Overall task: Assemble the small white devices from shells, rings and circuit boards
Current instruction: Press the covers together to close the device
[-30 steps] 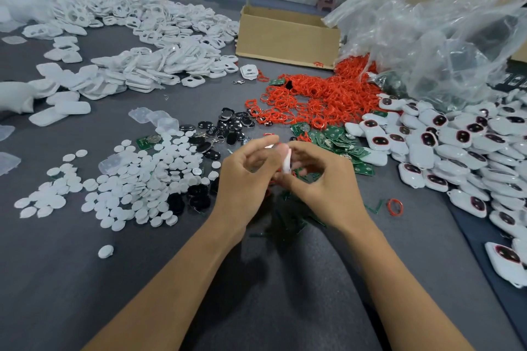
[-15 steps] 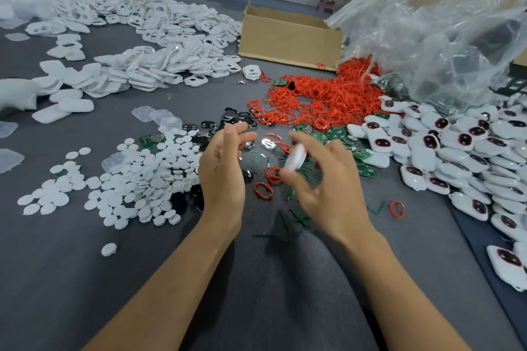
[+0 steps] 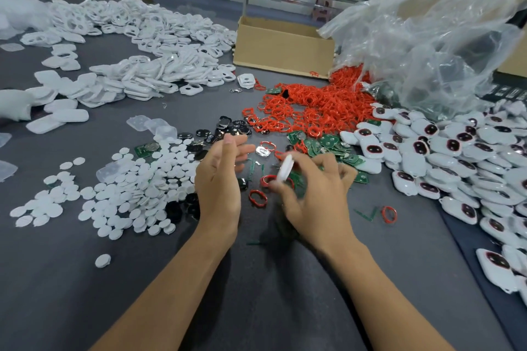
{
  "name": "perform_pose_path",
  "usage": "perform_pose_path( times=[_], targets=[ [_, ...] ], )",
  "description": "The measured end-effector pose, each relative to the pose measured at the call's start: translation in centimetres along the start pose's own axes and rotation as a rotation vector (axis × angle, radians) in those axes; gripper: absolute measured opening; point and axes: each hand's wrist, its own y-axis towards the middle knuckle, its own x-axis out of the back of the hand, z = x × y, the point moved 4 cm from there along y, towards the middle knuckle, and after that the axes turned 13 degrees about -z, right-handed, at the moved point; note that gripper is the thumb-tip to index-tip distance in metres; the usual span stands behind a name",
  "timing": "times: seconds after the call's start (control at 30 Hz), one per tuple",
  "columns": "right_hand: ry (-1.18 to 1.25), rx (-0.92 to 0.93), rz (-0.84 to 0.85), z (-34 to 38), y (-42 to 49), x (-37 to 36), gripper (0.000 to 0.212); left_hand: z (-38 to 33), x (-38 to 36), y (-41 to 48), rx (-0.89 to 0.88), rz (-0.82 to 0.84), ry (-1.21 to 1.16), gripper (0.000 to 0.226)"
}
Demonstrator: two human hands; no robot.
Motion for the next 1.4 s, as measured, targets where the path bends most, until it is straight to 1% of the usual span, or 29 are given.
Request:
perform_pose_path(
  times=[0.03, 0.13, 0.17, 0.27, 0.3, 0.4, 0.47, 0.53, 0.6, 0.67, 0.77, 0.83, 0.97, 1.07, 1.13, 1.17, 1.23, 1.3, 1.4],
  targets=[
    [0.011, -0.014, -0.012, -0.1, 0.2, 0.1, 0.037, 0.1, 0.0, 0.0, 0.001, 0.003, 0.004, 0.032],
    [-0.036, 0.059, 0.147, -0.1, -0.4, -0.9, 0.030, 0.1, -0.1, -0.1, -0.003, 0.017, 0.009, 0.031],
    [-0.039, 0.053, 0.145, -0.1, -0.6, -1.0, 0.030, 0.1, -0.1, -0.1, 0.001, 0.021, 0.008, 0.031],
    [0.010, -0.036, -0.007, -0.2, 0.0, -0.3, 0.033, 0.1, -0.2, -0.1, 0.015, 0.034, -0.009, 0.028],
    [0.037, -0.055, -0.033, -0.1, 0.2, -0.1, 0.034, 0.1, -0.2, -0.1, 0.021, 0.041, -0.012, 0.027],
    [0.230, -0.141, 0.018, -0.3, 0.3, -0.3, 0.022, -0.1, -0.5, -0.4, 0.051, 0.100, -0.037, 0.022],
    [0.344, -0.220, 0.047, -0.7, 0.3, -0.4, 0.012, 0.0, -0.9, -0.9, 0.091, 0.199, -0.035, 0.020],
    [0.404, -0.303, 0.140, -1.2, 0.4, -0.8, 0.004, 0.1, -1.2, -1.5, 0.084, 0.282, 0.022, 0.018],
    [0.485, -0.382, 0.273, -1.5, 0.2, -1.4, 0.009, 0.1, -1.3, -1.7, 0.033, 0.306, 0.052, 0.014],
    [0.642, -0.482, 0.365, -1.4, 0.0, -1.9, 0.015, 0.1, -1.3, -1.8, -0.004, 0.310, 0.061, 0.015],
    [0.925, -0.667, 0.393, -0.9, -0.1, -1.9, 0.024, 0.0, -1.2, -1.6, -0.041, 0.308, 0.080, 0.017],
    [1.019, -0.741, 0.414, -0.9, -0.1, -1.8, 0.027, 0.0, -1.3, -1.6, -0.068, 0.311, 0.112, 0.021],
    [1.057, -0.746, 0.499, -0.8, -0.1, -1.6, 0.023, 0.0, -1.3, -1.6, -0.112, 0.312, 0.153, 0.022],
    [1.003, -0.699, 0.528, -0.7, -0.1, -1.6, 0.017, 0.2, -1.1, -1.5, -0.104, 0.303, 0.164, 0.016],
    [0.942, -0.648, 0.499, -0.8, -0.1, -1.6, 0.015, 0.3, -1.2, -1.4, -0.079, 0.293, 0.168, 0.010],
    [0.912, -0.622, 0.460, -0.8, -0.1, -1.5, 0.019, 0.4, -1.2, -1.2, -0.049, 0.278, 0.164, 0.008],
    [0.892, -0.566, 0.355, -0.6, 0.3, -1.1, 0.034, 0.7, -1.1, -0.8, 0.034, 0.224, 0.131, 0.004],
    [0.915, -0.506, 0.292, -0.4, 0.6, -0.7, 0.041, 1.0, -0.7, -0.5, 0.093, 0.164, 0.111, 0.011],
    [0.927, -0.482, 0.294, -0.2, 0.8, -0.4, 0.041, 1.0, -0.5, -0.5, 0.100, 0.151, 0.122, 0.020]
  ],
)
